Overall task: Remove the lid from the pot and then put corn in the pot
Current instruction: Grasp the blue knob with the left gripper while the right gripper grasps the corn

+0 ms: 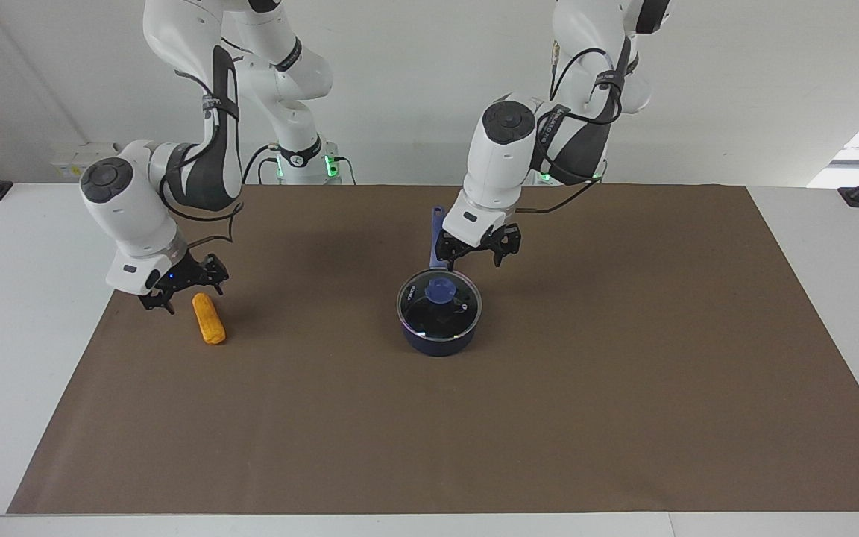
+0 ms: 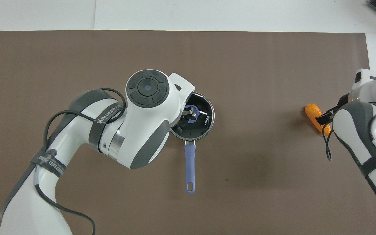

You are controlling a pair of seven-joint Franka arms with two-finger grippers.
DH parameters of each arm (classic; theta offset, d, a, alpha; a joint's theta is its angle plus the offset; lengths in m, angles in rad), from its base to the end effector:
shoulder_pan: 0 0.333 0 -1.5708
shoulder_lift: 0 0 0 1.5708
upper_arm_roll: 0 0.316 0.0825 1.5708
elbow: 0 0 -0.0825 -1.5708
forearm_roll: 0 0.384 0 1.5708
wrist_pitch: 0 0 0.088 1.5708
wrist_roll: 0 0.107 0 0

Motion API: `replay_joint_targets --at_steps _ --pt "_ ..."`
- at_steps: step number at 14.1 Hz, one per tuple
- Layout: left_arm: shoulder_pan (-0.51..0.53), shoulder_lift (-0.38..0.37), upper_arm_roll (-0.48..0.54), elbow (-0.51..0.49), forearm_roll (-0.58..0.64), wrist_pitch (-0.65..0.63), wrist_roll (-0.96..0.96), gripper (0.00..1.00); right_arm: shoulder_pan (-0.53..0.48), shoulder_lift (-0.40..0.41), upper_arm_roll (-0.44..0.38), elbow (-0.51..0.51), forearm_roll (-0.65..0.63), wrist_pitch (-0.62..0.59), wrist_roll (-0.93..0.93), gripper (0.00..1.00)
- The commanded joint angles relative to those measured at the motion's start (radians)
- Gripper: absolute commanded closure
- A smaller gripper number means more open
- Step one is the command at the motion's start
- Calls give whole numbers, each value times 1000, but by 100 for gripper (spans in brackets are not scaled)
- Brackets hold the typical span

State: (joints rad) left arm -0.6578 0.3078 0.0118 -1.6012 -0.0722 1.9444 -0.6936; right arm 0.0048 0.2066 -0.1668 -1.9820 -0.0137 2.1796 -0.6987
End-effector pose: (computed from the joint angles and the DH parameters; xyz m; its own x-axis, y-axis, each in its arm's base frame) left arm 0.5202 -0.3993 0.4559 0.9973 0.0716 -0.0146 0.0724 -0.9948 0.0717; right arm 0.5860 -0.0931 0.3640 0.8534 0.5202 -0.0341 0.5211 -0.8529 0.0304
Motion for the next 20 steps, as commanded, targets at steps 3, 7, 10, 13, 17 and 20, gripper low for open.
replay_joint_targets --at_steps 3,7,10,13,17,20 --pt "-40 30 19 41 -8 57 -9 0 -48 60 6 -78 49 160 -194 0" --pt "-69 111 19 93 -1 99 -10 0 -49 65 6 -101 87 183 -228 34" --pt "-80 131 19 93 35 117 -10 0 -49 66 6 -100 125 184 -223 96" --pt "-86 148 19 92 63 123 -10 0 -32 76 6 -72 179 167 -197 100" --pt "-86 149 22 92 68 131 -10 12 -29 30 9 1 179 62 -80 100" --pt "-83 146 19 87 110 149 -9 79 1 -50 16 43 166 -61 94 100"
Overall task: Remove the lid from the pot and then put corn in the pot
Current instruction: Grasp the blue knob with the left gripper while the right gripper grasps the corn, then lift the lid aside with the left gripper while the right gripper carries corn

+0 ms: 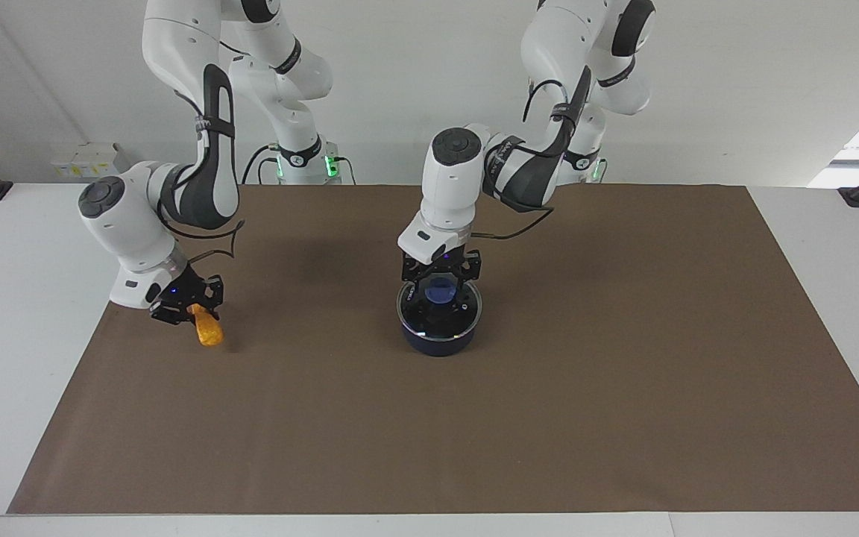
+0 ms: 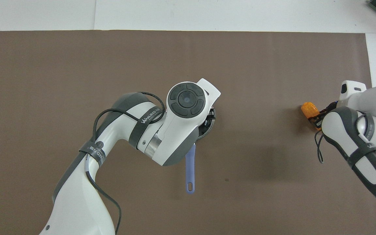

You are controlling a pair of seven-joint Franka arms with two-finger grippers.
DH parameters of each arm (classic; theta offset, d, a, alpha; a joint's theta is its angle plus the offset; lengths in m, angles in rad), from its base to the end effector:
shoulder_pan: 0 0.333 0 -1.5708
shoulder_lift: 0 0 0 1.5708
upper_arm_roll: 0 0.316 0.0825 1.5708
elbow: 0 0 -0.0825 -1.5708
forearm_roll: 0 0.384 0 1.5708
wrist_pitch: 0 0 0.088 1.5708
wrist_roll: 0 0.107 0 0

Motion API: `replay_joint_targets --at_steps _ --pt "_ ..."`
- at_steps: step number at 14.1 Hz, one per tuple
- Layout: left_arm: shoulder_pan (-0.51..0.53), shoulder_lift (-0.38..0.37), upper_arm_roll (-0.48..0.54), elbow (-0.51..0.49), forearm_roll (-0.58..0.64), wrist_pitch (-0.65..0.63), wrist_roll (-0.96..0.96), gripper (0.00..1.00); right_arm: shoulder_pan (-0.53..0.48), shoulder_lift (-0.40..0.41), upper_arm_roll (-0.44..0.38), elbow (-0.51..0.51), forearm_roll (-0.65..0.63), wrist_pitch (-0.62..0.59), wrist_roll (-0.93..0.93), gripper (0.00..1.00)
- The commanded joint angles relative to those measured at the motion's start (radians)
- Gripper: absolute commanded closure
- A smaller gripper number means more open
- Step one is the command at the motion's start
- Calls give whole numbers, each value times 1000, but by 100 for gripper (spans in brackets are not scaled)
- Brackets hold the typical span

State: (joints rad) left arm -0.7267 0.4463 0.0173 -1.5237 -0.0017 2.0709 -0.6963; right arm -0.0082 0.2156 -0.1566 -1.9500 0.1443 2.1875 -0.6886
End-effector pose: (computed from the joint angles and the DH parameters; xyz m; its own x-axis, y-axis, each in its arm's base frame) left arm 0.5261 -0.4541 0.4116 0.9966 -0.0119 0.0811 -0.0169 -0.9980 0.0601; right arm 0.5961 -0.0903 0.3738 0.9008 0.4283 0.0720 0.4322 -0.9002 -0.0525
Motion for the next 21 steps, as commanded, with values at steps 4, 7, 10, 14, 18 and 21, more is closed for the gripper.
replay_joint_targets --at_steps 4,7,10,14,18,21 --pt "-17 6 13 11 42 14 -3 100 17 -119 6 109 -15 -263 164 100" --pt "-22 -9 16 17 43 -15 -2 100 17 -188 8 148 -26 -385 217 100" --pt "-16 -58 18 25 42 -72 1 100 45 -229 11 167 -58 -449 271 100" --pt "18 -132 30 16 34 -93 11 100 134 -229 17 184 -112 -469 429 100" --pt "131 -172 29 7 20 -117 34 100 285 -231 17 186 -131 -468 667 100" --pt "220 -172 27 7 17 -129 93 100 400 -191 25 186 -131 -450 872 100"
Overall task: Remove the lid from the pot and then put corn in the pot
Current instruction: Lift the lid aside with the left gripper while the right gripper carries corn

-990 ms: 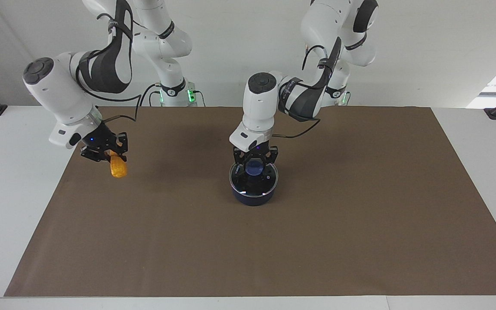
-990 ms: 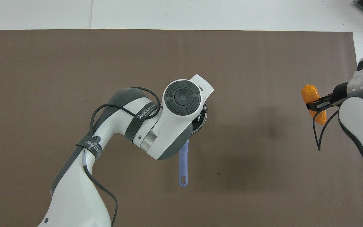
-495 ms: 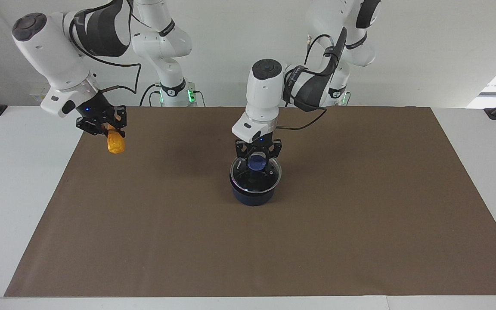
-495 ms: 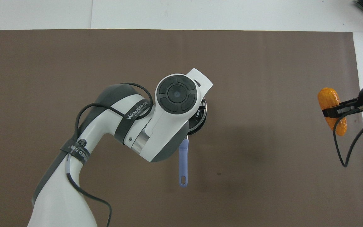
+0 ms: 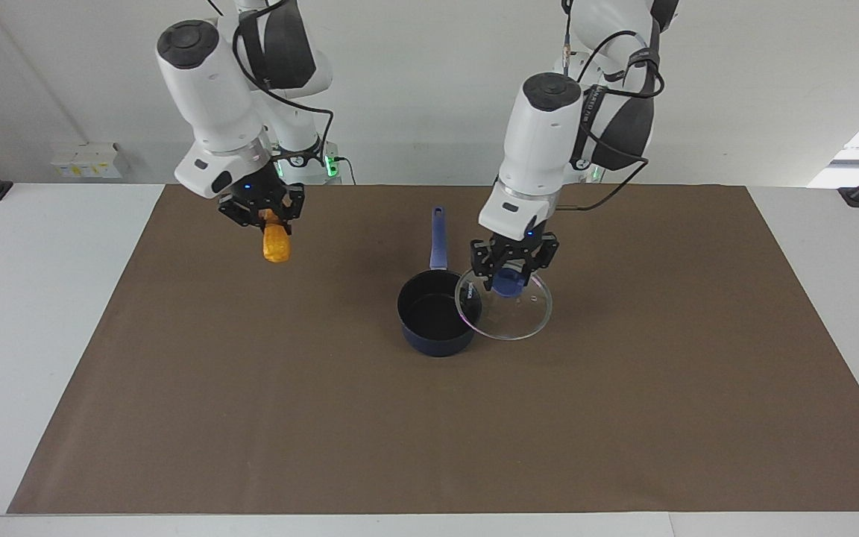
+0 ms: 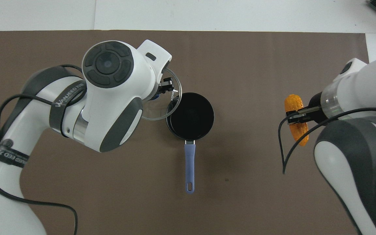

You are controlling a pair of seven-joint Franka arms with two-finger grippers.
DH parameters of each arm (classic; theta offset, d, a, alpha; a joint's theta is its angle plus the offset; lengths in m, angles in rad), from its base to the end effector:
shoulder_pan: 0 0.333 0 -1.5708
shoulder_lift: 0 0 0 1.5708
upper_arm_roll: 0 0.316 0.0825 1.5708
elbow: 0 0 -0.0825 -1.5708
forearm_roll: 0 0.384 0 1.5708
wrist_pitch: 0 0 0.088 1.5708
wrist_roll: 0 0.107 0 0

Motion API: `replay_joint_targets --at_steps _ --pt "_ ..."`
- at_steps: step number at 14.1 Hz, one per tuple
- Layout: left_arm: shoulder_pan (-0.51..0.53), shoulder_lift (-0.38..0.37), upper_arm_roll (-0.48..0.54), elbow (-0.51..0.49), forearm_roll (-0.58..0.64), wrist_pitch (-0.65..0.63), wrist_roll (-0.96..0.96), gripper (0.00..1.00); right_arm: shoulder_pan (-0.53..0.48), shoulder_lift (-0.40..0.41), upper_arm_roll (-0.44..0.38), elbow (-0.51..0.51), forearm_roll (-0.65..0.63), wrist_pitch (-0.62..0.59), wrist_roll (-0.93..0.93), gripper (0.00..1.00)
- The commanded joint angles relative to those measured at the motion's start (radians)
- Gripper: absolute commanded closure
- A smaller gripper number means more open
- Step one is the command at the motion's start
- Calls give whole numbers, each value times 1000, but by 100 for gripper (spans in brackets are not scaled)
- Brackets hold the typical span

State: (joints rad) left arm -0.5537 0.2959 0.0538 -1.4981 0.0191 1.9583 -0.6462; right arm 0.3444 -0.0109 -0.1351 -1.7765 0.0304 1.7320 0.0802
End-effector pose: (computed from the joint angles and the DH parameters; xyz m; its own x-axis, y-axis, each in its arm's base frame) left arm 0.5848 -0.3230 0.5158 0.9785 0.1403 0.1514 0.1308 -0.9889 0.0712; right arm 0.5435 0.1180 0.5466 0.9916 0.1239 -0.0362 0.1229 -0.9920 -0.0285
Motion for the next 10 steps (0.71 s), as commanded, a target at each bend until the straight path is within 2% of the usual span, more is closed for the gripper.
replay_joint_targets --at_steps 1,4,10 --pt "78 -21 -9 -19 -4 -25 77 100 88 61 3 29 -11 8 162 100" --pt "187 -21 -8 -37 -27 -36 218 100 198 225 3 199 0 4 327 100" --pt "380 -60 -9 -129 -79 -33 491 100 218 455 83 429 22 64 466 100"
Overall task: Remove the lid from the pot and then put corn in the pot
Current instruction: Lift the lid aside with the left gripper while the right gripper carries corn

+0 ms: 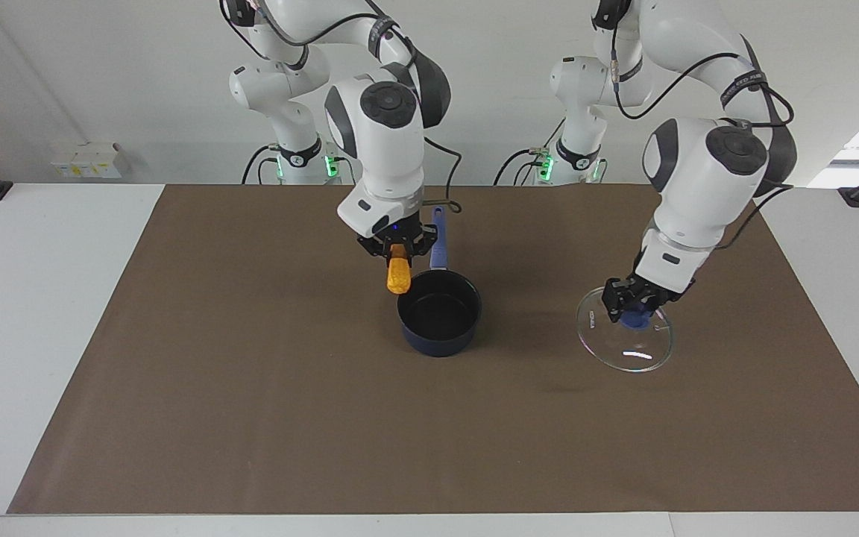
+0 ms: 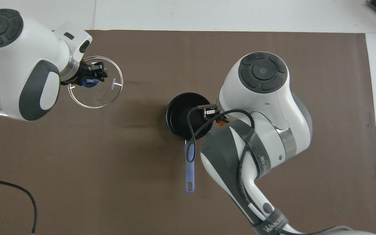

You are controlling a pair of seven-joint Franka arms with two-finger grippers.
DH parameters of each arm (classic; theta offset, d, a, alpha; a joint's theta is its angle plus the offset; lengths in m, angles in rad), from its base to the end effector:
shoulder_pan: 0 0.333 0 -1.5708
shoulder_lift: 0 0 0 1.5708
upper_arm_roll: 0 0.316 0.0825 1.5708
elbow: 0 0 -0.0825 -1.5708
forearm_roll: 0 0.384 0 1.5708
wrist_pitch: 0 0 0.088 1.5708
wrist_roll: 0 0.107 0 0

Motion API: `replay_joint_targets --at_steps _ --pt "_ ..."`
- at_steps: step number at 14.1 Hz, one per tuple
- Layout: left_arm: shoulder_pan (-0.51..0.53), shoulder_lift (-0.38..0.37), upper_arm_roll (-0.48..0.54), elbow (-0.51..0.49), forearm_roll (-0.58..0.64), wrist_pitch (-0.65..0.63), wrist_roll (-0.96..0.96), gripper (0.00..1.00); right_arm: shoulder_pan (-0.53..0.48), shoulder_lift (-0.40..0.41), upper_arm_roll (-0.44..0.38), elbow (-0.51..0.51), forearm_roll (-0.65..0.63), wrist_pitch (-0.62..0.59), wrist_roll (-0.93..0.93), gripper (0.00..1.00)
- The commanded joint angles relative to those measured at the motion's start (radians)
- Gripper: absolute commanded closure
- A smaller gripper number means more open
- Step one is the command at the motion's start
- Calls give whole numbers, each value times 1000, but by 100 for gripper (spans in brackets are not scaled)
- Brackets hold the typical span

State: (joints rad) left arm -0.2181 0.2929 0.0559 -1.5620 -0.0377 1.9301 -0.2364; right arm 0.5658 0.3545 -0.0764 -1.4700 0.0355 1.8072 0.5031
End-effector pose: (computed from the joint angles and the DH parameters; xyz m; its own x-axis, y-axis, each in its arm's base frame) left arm 0.6480 -0.1127 0.4835 0.9941 0.0841 0.0687 0.0817 -0.9960 0.0372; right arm 0.5827 0.3216 0.4762 0.9997 -0.0178 -0.0181 -0.0178 -0.9998 0.0009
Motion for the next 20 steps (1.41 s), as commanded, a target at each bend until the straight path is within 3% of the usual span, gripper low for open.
replay_joint_targets --at_steps 1,5,9,17,20 --pt "60 -67 -10 -88 -34 -2 112 100 2 119 27 152 15 -8 63 100" --pt "120 -150 -10 -238 -37 27 247 100 40 195 29 148 7 55 92 100" --pt "175 -264 -10 -465 -37 174 304 100 39 192 30 44 15 129 65 100" --pt "282 -244 -8 -619 -37 360 485 100 34 185 32 -7 26 175 22 100" --pt "328 -239 -8 -665 -37 423 577 100 37 204 32 -24 24 207 17 85"
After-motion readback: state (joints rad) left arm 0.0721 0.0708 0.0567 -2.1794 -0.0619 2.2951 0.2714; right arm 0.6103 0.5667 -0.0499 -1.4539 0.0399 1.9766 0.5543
